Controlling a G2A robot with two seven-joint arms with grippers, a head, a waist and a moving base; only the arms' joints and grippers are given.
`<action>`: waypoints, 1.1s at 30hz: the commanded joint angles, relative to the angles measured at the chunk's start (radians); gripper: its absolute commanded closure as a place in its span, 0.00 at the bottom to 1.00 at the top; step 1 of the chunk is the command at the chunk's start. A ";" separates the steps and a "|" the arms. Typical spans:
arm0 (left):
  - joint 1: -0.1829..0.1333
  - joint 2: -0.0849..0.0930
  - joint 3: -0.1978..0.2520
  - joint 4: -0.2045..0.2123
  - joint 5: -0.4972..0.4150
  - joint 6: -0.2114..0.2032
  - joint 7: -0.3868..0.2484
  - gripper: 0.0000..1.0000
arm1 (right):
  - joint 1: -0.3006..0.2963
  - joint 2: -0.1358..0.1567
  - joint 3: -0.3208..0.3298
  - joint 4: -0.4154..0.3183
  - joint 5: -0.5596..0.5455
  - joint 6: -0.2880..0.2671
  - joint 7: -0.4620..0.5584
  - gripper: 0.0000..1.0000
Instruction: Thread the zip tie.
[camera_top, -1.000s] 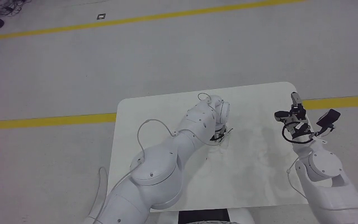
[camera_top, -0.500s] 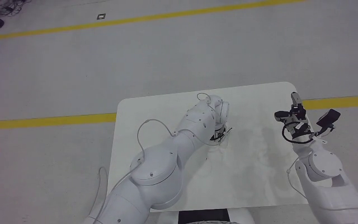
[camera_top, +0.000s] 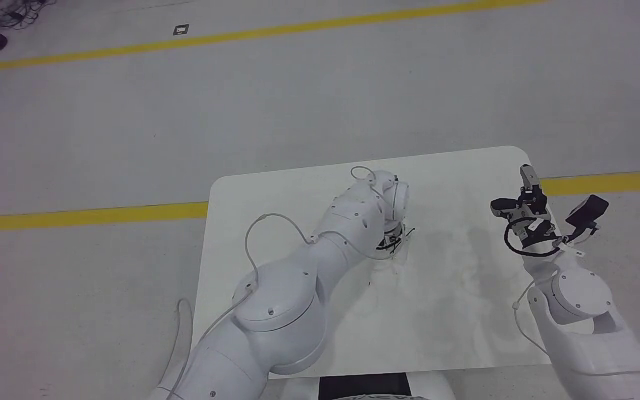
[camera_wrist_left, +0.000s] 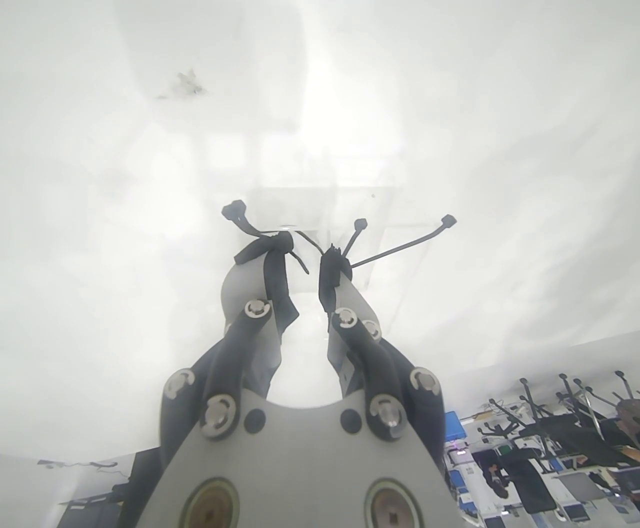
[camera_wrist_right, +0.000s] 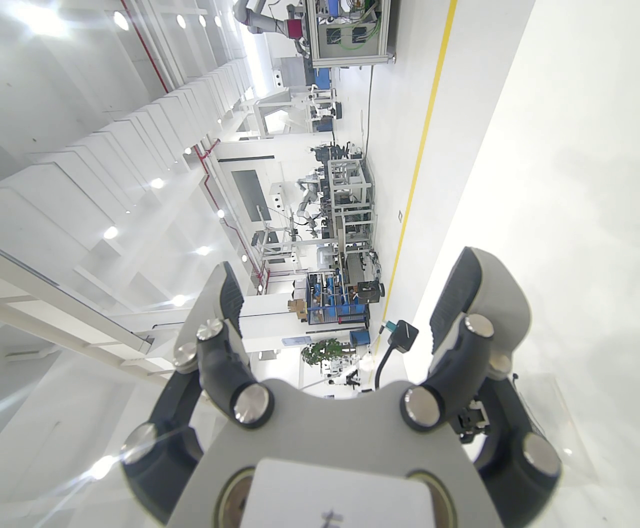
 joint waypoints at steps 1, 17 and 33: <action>0.001 0.000 0.001 -0.001 0.002 0.002 0.002 0.84 | 0.000 0.000 0.000 0.000 0.000 0.000 0.000 0.00; 0.001 0.000 0.005 0.001 0.015 0.007 -0.011 0.82 | 0.000 0.000 0.000 0.000 0.000 0.000 0.000 0.00; -0.003 0.000 0.007 -0.001 0.025 0.010 -0.028 0.78 | 0.000 0.000 0.000 0.000 0.000 0.000 0.000 0.00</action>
